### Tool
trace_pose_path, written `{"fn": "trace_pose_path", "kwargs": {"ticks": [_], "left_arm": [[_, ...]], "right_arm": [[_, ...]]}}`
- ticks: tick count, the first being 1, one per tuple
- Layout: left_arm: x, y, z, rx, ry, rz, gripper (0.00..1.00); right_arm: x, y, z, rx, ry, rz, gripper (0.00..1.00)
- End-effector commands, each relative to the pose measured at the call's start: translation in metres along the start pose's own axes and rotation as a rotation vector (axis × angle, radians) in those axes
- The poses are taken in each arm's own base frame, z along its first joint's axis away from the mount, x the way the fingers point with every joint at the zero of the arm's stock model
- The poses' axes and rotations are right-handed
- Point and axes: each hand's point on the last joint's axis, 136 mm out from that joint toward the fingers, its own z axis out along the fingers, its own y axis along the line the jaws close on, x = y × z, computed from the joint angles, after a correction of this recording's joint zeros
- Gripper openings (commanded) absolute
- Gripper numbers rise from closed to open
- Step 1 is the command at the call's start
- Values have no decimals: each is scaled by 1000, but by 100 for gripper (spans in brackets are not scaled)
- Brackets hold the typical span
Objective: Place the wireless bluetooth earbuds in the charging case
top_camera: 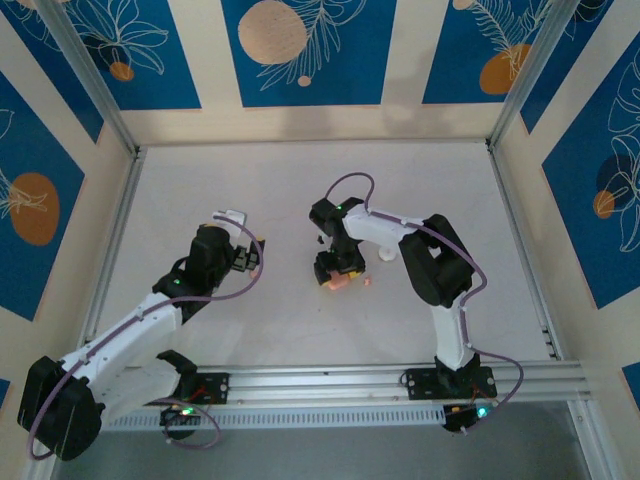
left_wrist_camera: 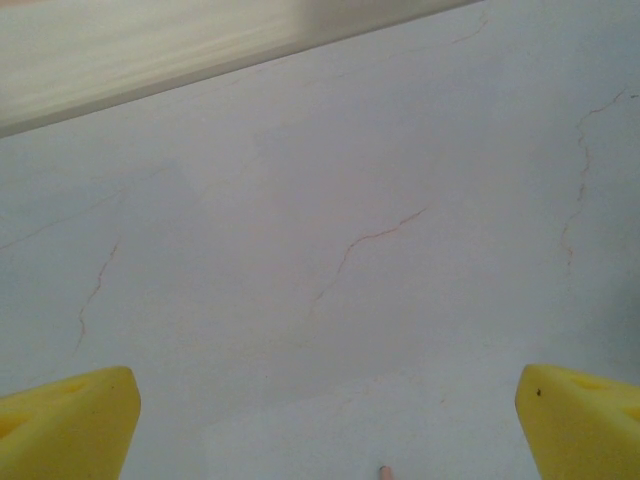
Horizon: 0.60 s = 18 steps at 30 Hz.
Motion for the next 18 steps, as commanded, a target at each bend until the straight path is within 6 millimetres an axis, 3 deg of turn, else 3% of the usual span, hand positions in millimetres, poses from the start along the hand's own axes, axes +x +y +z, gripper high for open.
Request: {"fn": "trace_pose_path", "kwargs": {"ticks": [1, 5, 8, 18], "left_arm": [[-3, 5, -1, -9, 0, -22, 96], [-2, 3, 0, 2, 4, -20, 95], [-2, -6, 1, 52, 1, -15, 93], [-16, -76, -7, 453, -146, -13, 83]], "right_arm": [[6, -1, 11, 15, 35, 0, 64], [7, -4, 8, 32, 25, 10, 53], [3, -1, -7, 8, -37, 22, 52], [-21, 22, -104, -293, -442, 122, 49]]}}
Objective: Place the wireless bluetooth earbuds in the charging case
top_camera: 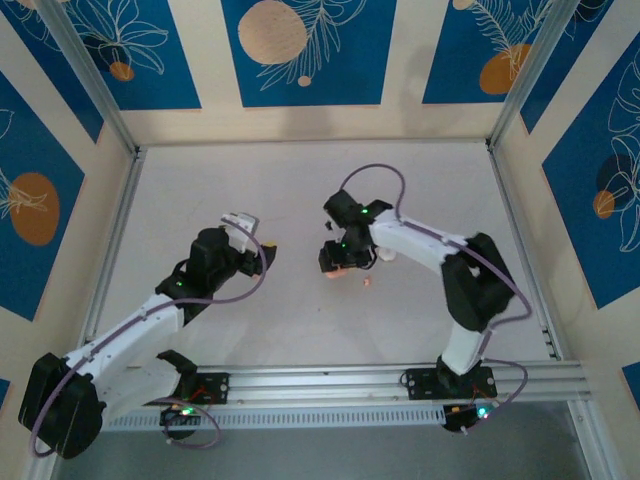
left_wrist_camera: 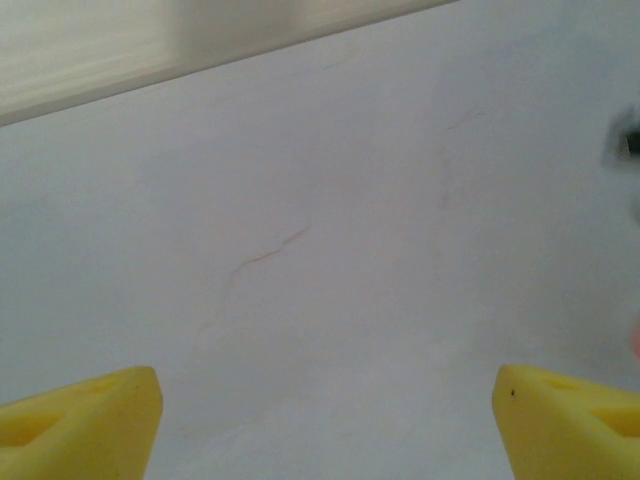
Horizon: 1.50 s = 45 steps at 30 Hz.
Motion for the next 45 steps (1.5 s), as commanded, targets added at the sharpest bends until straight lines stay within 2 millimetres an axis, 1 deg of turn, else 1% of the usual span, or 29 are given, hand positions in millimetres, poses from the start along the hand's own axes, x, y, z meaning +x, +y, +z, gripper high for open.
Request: {"fn": "trace_pose_path", "kwargs": {"ticks": [1, 5, 8, 11, 16, 18, 22, 26, 30, 33, 38, 44, 45], "left_arm": [[-13, -35, 2, 213, -102, 3, 83], [-18, -56, 1, 327, -172, 2, 81], [-21, -66, 0, 372, -212, 3, 80], [-26, -79, -5, 425, -269, 27, 80], [-30, -108, -17, 501, -364, 152, 80], [-31, -114, -18, 502, -370, 184, 80], [-34, -118, -15, 488, -382, 196, 78], [-40, -111, -10, 430, -410, 160, 75], [-45, -104, -11, 385, -450, 120, 75], [-51, -107, -14, 406, -474, 106, 75], [-56, -114, -19, 458, -502, 96, 70], [-57, -122, -20, 513, -507, 74, 62], [-58, -123, -20, 518, -509, 70, 59]], "right_arm": [[-27, 23, -35, -167, -177, 69, 49], [-33, 35, -63, -299, -292, 121, 48], [-34, 41, -77, -380, -351, 151, 48], [-34, 48, -84, -458, -393, 171, 47], [-33, 63, -95, -562, -445, 165, 46], [-32, 69, -99, -584, -464, 149, 46], [-30, 81, -109, -616, -500, 107, 46], [-27, 88, -116, -633, -531, 85, 46], [-23, 93, -118, -651, -542, 69, 46], [-21, 98, -119, -662, -545, 57, 46], [-20, 104, -119, -671, -547, 42, 46], [-18, 109, -123, -683, -562, 23, 45], [-17, 110, -124, -685, -565, 19, 45]]}}
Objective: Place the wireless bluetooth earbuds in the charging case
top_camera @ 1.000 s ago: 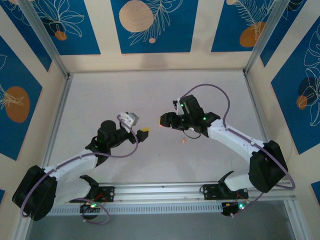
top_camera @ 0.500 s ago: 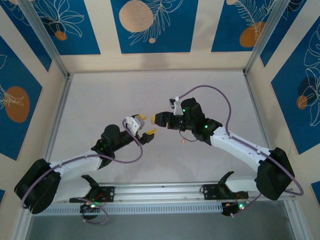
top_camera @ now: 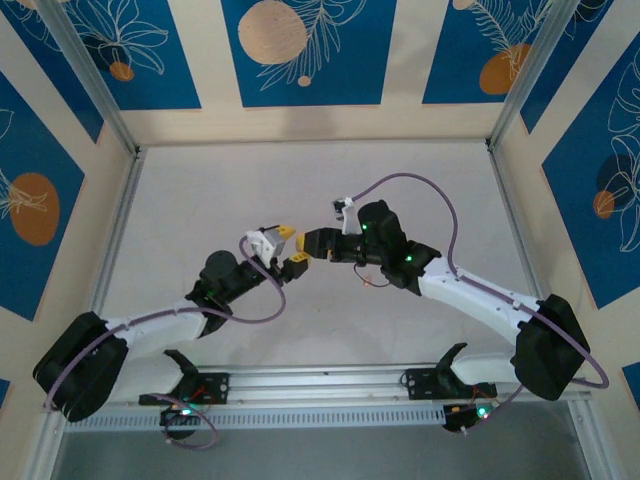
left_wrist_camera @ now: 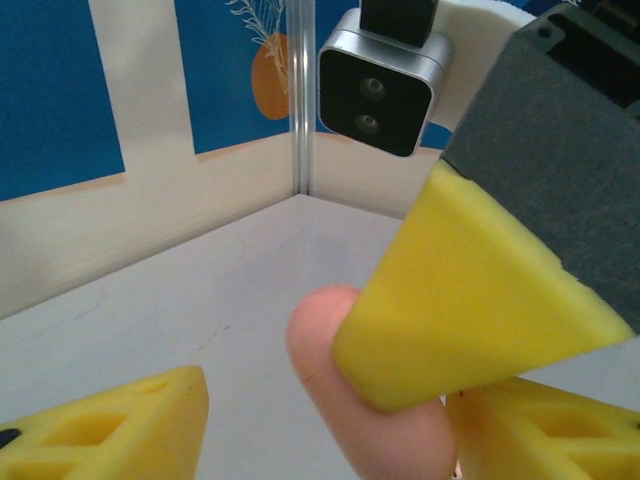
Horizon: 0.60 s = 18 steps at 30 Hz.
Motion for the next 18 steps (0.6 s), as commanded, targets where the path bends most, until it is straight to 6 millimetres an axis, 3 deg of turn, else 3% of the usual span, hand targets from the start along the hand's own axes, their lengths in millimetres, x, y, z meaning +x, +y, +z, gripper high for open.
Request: {"fn": "trace_pose_path", "kwargs": {"ticks": [1, 11, 14, 18], "left_arm": [[-12, -12, 1, 59, -57, -24, 56], [-15, -26, 2, 148, -71, -56, 20], [-14, -28, 0, 171, -59, -49, 13], [-16, -36, -3, 254, -43, -45, 11]], "right_arm": [[-5, 12, -6, -33, -39, -23, 45], [-4, 15, -11, -40, -51, -72, 46], [-7, 16, -22, -30, -93, -140, 51], [-12, 22, -50, -38, -155, -308, 60]]}}
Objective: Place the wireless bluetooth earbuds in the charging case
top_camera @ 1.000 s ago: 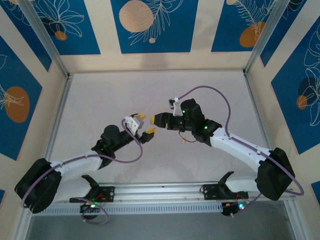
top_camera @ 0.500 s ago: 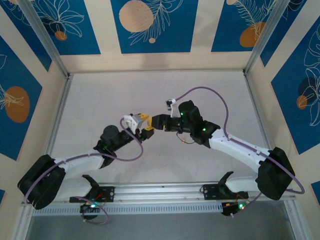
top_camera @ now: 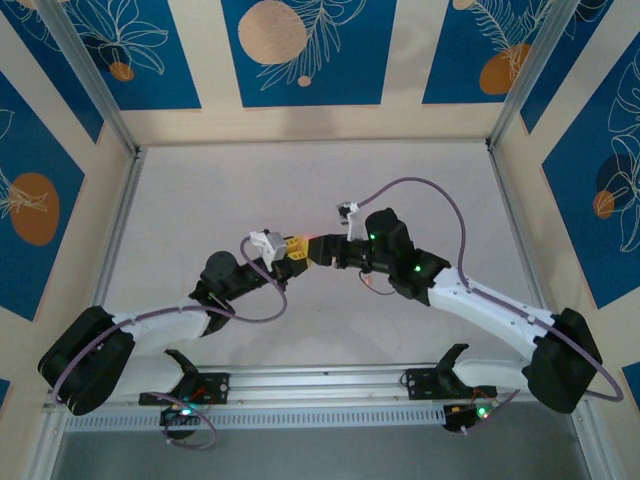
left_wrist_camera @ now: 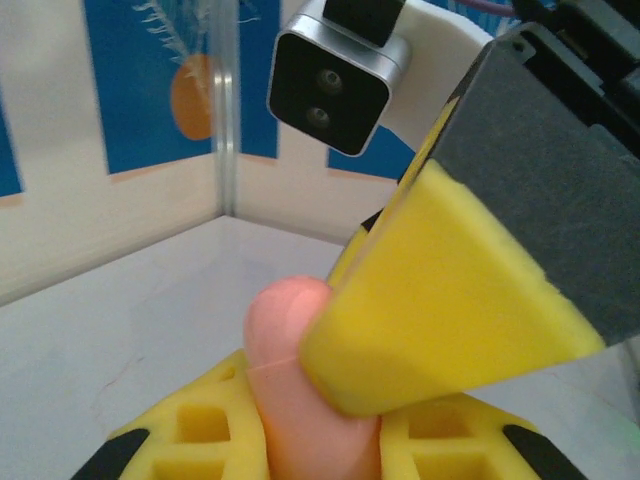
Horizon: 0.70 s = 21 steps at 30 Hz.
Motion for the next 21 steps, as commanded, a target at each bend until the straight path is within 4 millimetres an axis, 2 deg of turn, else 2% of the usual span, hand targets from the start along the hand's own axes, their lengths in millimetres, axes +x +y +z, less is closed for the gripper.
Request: {"fn": "trace_pose_path", "kwargs": {"ticks": [1, 4, 9, 14, 21], "left_arm": [[-7, -11, -3, 108, 8, 1, 10], [-13, -20, -4, 196, 0, 10, 8], [-24, -33, -8, 311, -32, 21, 8], [-28, -43, -8, 390, -35, 27, 8], [-35, -48, -8, 432, -59, 37, 8]], "right_arm": [[-20, 13, -32, -39, -100, -235, 61], [-16, 18, -50, -109, -88, -404, 61], [-15, 16, -71, -187, -34, -556, 61], [-14, 18, -78, -236, 30, -660, 64], [10, 31, -77, -402, 86, -857, 65]]}}
